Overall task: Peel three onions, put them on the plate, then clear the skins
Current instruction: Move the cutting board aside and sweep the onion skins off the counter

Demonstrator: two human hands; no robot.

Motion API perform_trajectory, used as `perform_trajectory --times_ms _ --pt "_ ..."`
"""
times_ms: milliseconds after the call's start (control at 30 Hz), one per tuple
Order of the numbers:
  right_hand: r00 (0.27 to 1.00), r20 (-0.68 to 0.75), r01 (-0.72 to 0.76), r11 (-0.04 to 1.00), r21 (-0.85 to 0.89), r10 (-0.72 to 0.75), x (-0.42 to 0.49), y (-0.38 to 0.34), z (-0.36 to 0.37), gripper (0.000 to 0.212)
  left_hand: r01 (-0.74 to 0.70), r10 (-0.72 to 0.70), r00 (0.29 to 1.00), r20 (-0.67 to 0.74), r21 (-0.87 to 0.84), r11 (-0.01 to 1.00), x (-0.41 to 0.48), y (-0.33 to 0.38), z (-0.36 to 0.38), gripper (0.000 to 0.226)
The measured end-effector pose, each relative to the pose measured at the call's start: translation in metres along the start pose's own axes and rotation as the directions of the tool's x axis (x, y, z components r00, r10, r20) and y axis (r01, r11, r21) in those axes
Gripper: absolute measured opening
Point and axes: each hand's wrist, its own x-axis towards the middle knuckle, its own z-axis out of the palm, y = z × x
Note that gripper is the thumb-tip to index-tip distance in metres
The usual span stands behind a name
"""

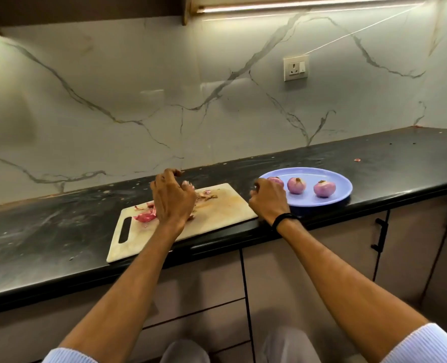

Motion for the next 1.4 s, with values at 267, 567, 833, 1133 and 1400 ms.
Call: perform_trajectory --times_ms 267,567,833,1133,1400 --pt "0.984 0.177 0.016 0.999 0.048 -0.024 0.0 -0.033 0.058 0.041 0.306 -0.314 0.948 -0.055 -0.115 0.945 0.003 -0.066 -0.023 0.02" --pt "0.961 0.185 -0.155 0.954 -0.257 0.206 0.029 -0.046 0.088 0.045 0.666 -0.696 0.717 0.038 0.26 0.699 0.019 -0.118 -0.037 0.052" --pt "0.927 0.136 -0.313 0.919 -0.238 0.351 0.044 -0.049 0.092 0.06 0.677 -0.716 0.695 0.056 0.282 0.68 0.025 -0.123 -0.033 0.054" --pt "0.867 0.185 -0.485 0.868 0.107 0.462 0.065 -0.045 0.082 0.029 0.815 -0.806 0.555 0.205 -0.33 0.477 0.05 -0.129 -0.054 0.032" --pt "0.866 0.168 -0.497 0.764 0.411 0.472 0.098 -0.059 0.082 0.038 0.709 -0.762 0.63 0.15 -0.511 0.486 0.093 -0.129 -0.062 0.011"
